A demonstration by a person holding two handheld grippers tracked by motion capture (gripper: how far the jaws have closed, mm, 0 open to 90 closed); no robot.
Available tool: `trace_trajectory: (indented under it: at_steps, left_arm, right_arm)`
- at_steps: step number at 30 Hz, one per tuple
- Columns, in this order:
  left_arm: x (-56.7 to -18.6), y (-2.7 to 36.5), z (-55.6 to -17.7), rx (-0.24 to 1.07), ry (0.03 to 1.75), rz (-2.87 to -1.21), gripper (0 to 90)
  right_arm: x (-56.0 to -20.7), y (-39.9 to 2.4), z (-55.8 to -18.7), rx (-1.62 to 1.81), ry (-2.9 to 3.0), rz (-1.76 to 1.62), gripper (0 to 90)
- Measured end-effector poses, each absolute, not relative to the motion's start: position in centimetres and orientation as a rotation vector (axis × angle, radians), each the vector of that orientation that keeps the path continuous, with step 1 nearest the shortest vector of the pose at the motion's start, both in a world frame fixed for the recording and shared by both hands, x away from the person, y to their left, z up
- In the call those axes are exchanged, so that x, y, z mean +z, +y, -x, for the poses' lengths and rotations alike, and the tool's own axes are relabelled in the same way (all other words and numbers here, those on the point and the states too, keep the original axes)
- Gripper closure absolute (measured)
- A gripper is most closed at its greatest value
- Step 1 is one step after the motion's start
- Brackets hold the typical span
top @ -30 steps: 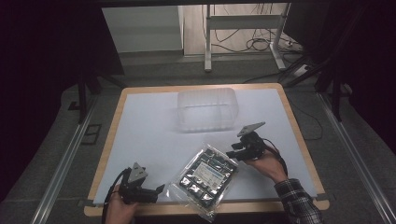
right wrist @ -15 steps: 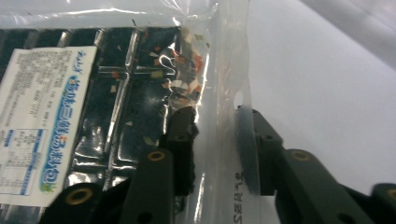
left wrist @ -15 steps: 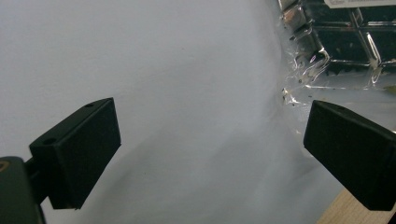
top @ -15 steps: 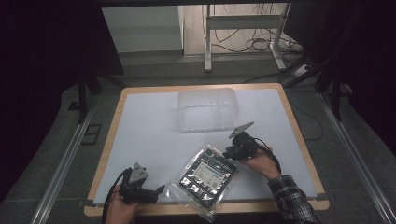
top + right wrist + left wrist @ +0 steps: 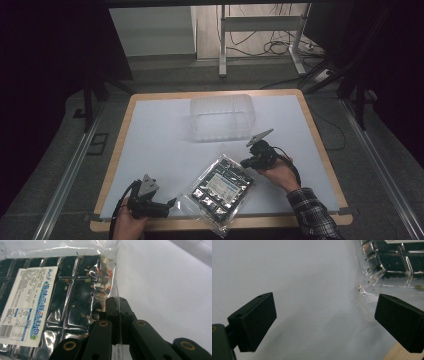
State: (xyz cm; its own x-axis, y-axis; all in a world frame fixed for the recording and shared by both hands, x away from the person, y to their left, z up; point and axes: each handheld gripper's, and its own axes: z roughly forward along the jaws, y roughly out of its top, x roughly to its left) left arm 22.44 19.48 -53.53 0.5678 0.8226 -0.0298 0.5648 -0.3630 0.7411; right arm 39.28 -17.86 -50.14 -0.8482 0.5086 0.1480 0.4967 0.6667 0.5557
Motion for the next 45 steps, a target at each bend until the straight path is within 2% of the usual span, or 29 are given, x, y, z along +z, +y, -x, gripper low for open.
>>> trace_trajectory:
  at_steps: [8, 16, 45]
  left_arm:
    - [-53.3, 19.9, -22.5, 0.451, 1.122, -2.036, 2.1]
    - [-53.0, 20.9, -22.5, 0.428, 1.159, -1.922, 0.0]
    - [-52.8, 21.0, -22.5, 0.421, 1.146, -1.891, 0.0]
  right_arm:
    - [-47.8, -18.6, -38.9, 1.088, 2.835, -0.864, 88.7]
    - [-44.4, -18.4, -37.9, 1.154, 2.844, -0.82, 88.7]
    - [-33.3, -18.4, -35.7, 1.286, 2.762, -0.671, 88.8]
